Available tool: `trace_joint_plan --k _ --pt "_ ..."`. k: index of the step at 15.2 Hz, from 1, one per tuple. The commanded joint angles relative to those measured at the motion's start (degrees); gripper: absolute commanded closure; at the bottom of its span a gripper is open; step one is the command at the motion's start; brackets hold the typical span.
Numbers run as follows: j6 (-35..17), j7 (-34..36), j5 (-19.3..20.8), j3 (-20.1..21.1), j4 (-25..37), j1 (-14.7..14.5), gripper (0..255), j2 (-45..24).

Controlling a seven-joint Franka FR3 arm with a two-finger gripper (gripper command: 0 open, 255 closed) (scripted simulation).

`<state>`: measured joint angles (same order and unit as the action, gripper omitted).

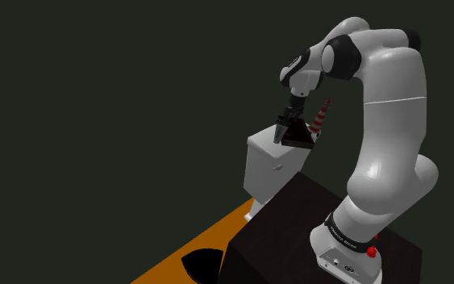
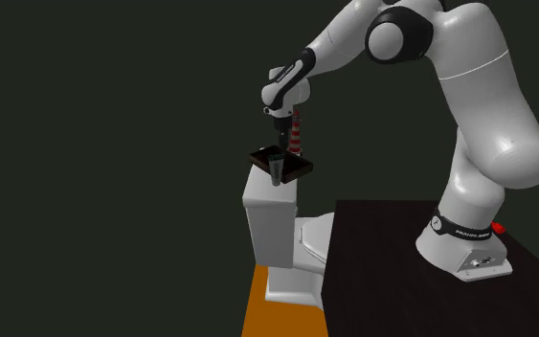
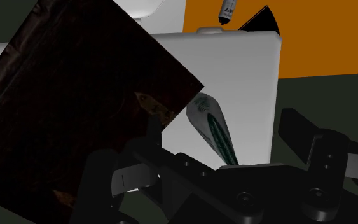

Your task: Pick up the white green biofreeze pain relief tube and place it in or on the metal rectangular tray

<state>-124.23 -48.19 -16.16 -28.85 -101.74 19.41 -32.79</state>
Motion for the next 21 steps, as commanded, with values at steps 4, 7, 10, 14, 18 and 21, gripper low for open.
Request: trace_joint_plan --k 4,7,10,14,18,21 --pt "-2.06 -0.56 -0.92 0.65 -0.55 0.45 0 -1.60" --pt "-2.06 -0.56 -0.92 0.65 -0.54 0.45 0 -1.60" --pt "-2.05 -0.56 -0.92 0.65 -0.54 0.45 0 -1.60" --pt "-2.05 -0.56 -0.92 0.65 -0.54 0.45 255 -1.60" --pt "-2.07 -0.57 -0.92 0.65 -0.57 0.45 255 -1.60" --pt "-1.54 -0.42 -0.66 0.45 -0.50 0.31 255 -1.10"
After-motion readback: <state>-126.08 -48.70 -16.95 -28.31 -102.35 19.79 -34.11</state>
